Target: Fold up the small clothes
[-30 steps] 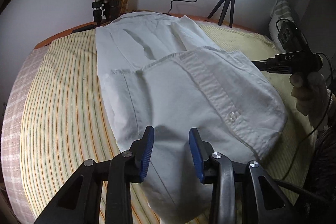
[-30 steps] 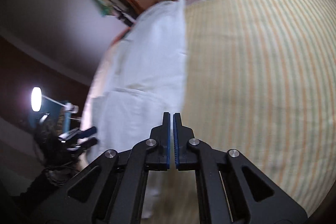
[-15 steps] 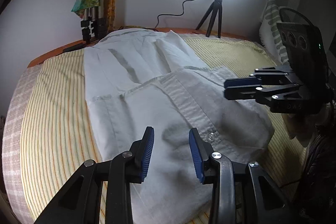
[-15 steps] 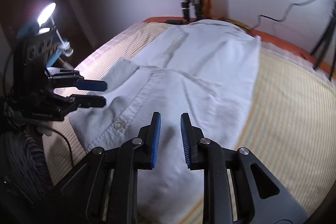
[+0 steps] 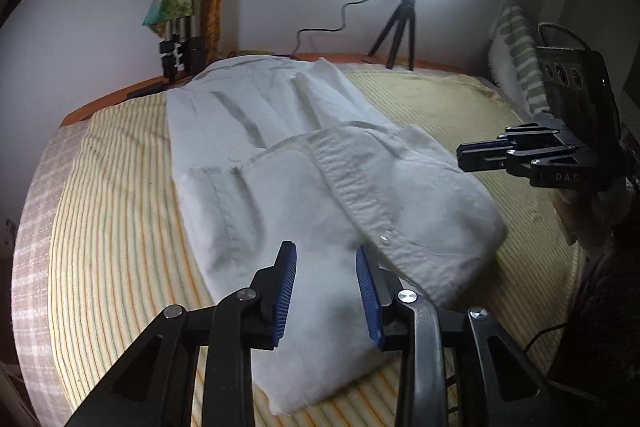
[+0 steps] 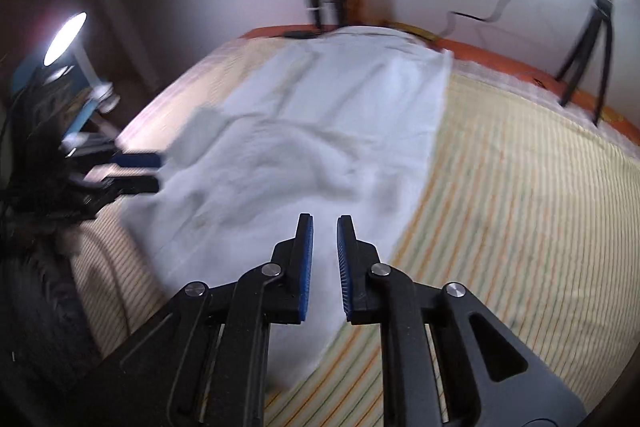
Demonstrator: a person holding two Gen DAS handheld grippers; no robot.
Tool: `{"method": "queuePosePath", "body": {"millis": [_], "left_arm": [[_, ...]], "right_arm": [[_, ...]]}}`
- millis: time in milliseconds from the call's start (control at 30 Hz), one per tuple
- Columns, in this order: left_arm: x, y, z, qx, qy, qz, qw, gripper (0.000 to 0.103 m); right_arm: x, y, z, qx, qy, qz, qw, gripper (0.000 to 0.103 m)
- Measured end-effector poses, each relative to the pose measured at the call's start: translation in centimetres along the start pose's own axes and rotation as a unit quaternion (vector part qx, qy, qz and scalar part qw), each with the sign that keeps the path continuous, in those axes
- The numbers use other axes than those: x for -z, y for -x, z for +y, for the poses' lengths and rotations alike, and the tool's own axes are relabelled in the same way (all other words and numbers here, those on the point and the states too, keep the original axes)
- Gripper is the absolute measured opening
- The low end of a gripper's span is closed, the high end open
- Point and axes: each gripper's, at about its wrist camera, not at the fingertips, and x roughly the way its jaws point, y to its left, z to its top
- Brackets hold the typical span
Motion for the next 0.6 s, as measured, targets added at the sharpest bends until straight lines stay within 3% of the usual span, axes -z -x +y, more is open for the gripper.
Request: {"method": "queuePosePath", "body": {"millis": [67,167,367,500,600], "left_arm": [[0.7,-0.6,-1.2,0.007,-0.023,0.022,0.9995,0.032],[2.4,-2.2,-1.6,0.001,-0.042,0.054,0.9976,0.033],[3.2,-2.2,-1.1,0.001,-0.055,0.058,0.9968,0.035],[1.1,-0.2,-0.3,-0.008,-0.041,0.022,0.9989,0.034],[-1.2,-0.3,1.6,-0.020,-0.016,-0.005,0.9997,0.034]], "right_arm": [[1.4,-0.3,1.6,-0.010,0.028,0.028,0.999,0.013],[3.4,-1.8,2.7,0.008,0.065,0.062,0.996,0.013],[3.9,-2.1,1.4,0.000,0.051,0.078,0.996,0.011],[1.8,-0.4,1.2,-0.021,0.032,0.036,0.999,0.015],[-0.8,-0.5,1.5,-0.010,0.041,-0.001,0.999,0.026]]}}
